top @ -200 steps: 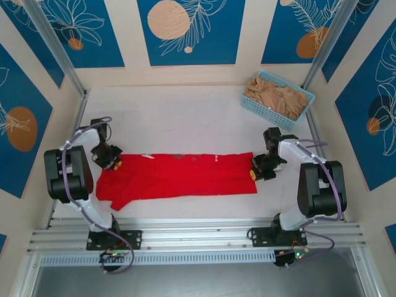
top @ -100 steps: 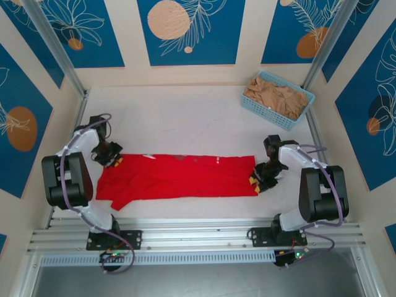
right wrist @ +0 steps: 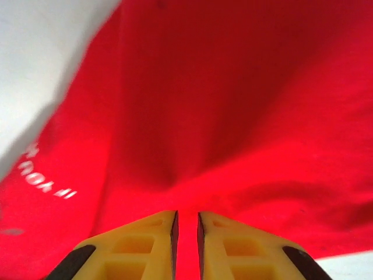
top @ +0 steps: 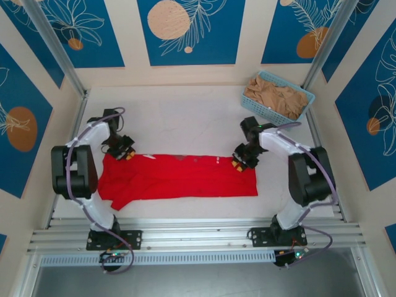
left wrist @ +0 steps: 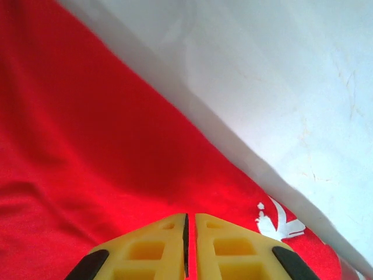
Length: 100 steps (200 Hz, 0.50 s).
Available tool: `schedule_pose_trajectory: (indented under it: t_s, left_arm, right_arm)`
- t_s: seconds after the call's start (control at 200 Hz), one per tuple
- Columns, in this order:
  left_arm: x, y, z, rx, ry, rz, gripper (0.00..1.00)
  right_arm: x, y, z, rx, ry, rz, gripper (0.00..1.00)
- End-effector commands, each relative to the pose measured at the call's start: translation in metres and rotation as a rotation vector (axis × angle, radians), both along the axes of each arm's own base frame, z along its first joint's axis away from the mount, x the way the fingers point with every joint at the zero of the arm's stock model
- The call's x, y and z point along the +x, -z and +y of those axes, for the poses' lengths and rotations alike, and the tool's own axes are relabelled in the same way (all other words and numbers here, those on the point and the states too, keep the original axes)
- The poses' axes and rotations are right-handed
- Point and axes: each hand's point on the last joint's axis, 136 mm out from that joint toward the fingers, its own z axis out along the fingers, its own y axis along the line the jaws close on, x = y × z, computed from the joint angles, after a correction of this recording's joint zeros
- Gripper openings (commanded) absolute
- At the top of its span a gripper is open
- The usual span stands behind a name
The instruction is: Fold and stack the t-shirts
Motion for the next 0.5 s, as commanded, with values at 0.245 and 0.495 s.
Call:
schedule_pose_trajectory:
  t_s: [0.245,0.495]
  left_arm:
    - [0.026,0.041,-0.037,-0.118,0.08,0.075,0.1]
    - [0.097,0.023,-0.043,-0.135,0.129,-0.057,0.12]
  right_arm:
    - [0.038,0.036,-0.046,-0.055,0.027,0.158,0.2]
    - [0.124,0.027,-0.078,-0.023,-0.016,0.033,0.2]
